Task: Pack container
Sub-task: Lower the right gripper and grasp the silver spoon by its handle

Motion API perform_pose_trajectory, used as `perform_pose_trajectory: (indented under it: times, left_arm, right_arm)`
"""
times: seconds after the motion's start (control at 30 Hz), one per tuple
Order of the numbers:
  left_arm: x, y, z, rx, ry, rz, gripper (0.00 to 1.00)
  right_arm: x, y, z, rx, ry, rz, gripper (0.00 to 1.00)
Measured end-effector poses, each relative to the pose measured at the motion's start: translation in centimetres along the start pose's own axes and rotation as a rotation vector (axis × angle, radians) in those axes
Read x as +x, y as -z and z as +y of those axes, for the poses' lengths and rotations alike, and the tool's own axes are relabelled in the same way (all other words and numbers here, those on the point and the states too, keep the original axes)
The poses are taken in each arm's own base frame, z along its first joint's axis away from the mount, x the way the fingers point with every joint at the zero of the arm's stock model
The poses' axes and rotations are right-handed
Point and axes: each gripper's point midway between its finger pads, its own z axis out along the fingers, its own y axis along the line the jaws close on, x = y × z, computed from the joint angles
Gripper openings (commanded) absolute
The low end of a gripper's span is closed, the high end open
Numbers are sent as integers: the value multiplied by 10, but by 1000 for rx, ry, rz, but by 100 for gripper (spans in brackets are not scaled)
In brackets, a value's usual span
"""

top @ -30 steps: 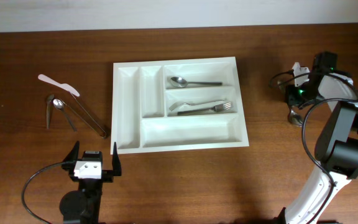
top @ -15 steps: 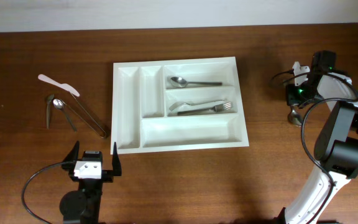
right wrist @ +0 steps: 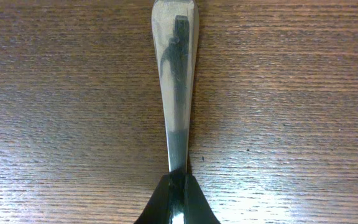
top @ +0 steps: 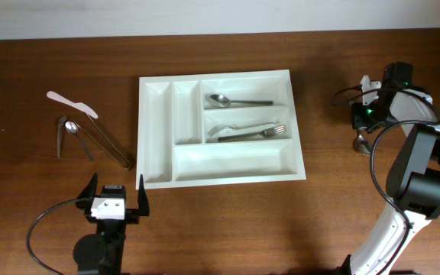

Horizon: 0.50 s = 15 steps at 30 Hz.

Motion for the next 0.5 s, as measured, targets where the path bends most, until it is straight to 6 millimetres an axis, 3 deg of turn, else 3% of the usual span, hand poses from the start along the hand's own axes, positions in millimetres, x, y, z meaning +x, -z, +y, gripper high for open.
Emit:
perform_pose_trajectory:
  times: [0.5]
  left_arm:
    - [0, 0, 0, 0, 0, 0, 99]
  right_arm:
    - [-2, 3, -1, -23, -18, 81, 4]
